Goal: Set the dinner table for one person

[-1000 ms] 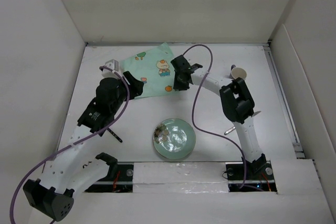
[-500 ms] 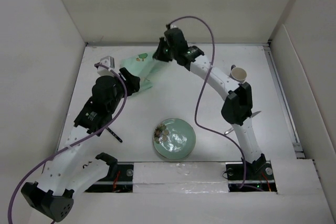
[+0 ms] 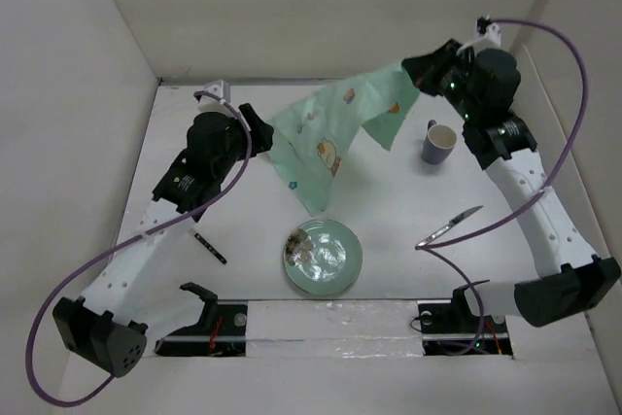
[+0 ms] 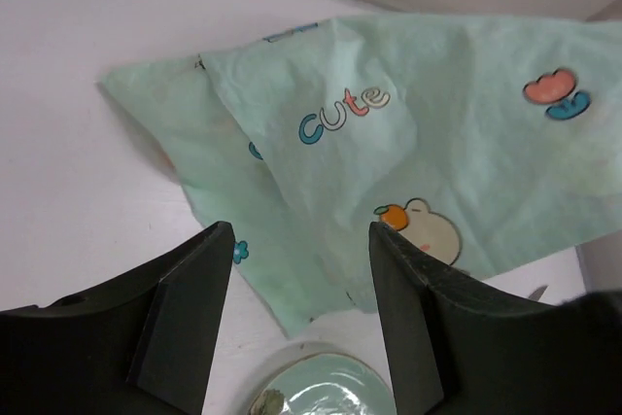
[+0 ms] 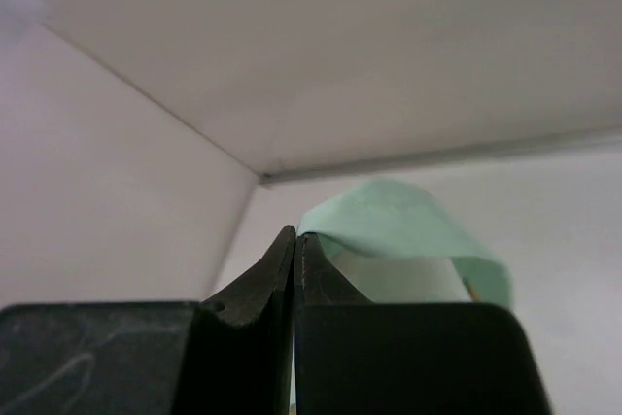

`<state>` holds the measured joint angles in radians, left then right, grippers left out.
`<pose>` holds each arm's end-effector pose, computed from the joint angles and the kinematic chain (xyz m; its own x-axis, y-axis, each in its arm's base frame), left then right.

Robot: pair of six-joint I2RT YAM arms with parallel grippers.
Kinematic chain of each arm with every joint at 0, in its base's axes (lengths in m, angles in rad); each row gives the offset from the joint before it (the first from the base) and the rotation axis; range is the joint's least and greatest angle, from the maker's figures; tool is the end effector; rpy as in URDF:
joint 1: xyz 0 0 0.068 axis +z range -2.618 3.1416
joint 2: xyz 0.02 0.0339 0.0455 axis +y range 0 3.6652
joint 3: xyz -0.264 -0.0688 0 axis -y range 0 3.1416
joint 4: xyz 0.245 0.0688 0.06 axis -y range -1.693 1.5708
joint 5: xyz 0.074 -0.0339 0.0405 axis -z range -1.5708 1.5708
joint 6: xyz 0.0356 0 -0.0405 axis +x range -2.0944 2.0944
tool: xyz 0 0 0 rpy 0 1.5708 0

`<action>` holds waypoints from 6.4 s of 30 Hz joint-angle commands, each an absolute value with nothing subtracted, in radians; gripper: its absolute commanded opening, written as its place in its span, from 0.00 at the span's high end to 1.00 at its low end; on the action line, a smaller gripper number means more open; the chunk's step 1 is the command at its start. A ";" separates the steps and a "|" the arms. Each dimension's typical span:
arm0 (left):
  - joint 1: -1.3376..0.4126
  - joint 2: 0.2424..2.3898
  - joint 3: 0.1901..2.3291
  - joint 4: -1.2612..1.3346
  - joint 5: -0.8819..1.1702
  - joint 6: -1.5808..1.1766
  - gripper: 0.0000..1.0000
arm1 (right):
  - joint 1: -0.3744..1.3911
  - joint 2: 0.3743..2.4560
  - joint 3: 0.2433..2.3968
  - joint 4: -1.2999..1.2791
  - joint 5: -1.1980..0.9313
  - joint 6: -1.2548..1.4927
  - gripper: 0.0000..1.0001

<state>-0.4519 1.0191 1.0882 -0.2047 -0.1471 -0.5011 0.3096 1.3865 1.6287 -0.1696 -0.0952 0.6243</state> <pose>0.2093 -0.0958 0.4003 -0.2514 -0.4062 -0.8785 0.2058 0.8645 -0.4586 0.2887 0.0959 0.4980 -0.1740 0.5553 -0.8133 -0.3597 0.7329 0.5774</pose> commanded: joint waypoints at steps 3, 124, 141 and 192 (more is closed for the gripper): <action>-0.497 1.184 1.068 -0.242 -0.069 -0.450 0.43 | 0.235 1.284 1.195 -0.221 -0.098 0.612 1.00; 0.091 1.724 2.116 -0.336 0.238 -0.597 1.00 | 0.095 1.798 2.119 -0.330 -0.275 0.647 1.00; 0.101 1.497 0.976 -0.068 0.310 -0.540 1.00 | 0.067 1.537 1.077 -0.181 -0.296 0.575 1.00; 0.063 1.322 0.767 -0.287 0.222 -0.437 0.66 | -0.002 1.348 0.759 -0.376 -0.232 0.508 0.58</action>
<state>0.0624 1.3754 0.7284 -0.2409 0.2138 -0.4599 -0.0109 1.3930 0.7361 -0.3393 -0.2516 0.5201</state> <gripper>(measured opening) 0.340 0.393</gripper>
